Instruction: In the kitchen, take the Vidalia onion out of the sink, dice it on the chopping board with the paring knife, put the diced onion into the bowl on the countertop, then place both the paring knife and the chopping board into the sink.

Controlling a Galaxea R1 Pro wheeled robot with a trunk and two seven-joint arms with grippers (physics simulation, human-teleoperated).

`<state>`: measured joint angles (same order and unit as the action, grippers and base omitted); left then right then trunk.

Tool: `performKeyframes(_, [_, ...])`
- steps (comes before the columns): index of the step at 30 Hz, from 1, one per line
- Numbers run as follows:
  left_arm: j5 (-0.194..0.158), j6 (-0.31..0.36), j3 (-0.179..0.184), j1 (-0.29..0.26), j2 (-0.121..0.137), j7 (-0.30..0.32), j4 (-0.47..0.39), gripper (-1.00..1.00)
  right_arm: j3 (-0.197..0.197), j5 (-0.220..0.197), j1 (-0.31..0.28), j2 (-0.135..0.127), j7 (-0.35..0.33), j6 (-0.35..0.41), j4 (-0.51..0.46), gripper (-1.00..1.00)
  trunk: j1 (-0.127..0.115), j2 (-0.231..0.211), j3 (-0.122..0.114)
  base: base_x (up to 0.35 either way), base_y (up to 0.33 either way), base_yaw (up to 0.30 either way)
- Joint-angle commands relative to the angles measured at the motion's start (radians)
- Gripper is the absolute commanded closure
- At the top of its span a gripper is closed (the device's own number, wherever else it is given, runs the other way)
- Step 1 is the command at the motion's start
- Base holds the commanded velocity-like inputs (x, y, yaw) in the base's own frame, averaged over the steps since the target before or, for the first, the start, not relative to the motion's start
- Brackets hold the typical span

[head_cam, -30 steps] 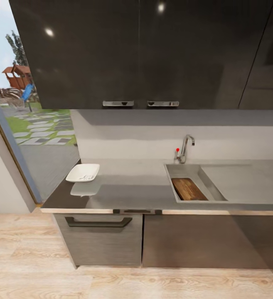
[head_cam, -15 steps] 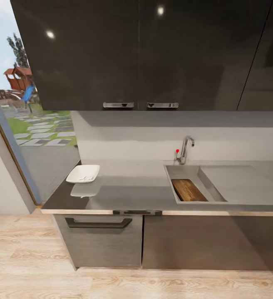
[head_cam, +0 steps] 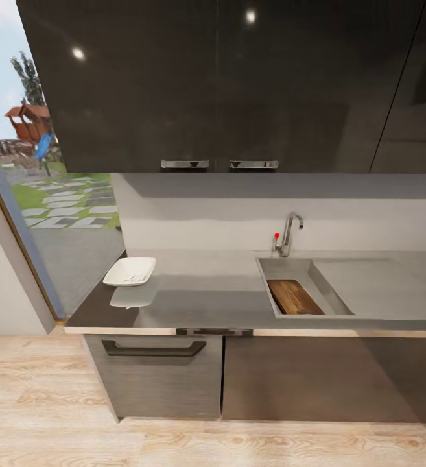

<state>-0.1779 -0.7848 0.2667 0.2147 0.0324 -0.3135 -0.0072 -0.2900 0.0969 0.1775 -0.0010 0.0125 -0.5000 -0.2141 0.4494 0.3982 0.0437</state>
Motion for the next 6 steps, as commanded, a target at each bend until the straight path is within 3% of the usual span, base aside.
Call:
performKeyframes(1, [-0.008, -0.002, 0.009, 0.0, 0.0, -0.003, 0.001, -1.0, -0.006, 0.01, 0.0, 0.001, 0.001, -0.001, -0.002, -1.0, 0.001, 0.002, 0.002, 0.0, 0.0, 0.0])
performKeyframes(6, [-0.008, -0.002, 0.009, 0.0, 0.001, -0.002, 0.001, -1.0, -0.006, 0.01, 0.0, 0.0, 0.001, 0.0, -0.002, -1.0, 0.001, 0.002, 0.002, 0.0, 0.0, 0.0])
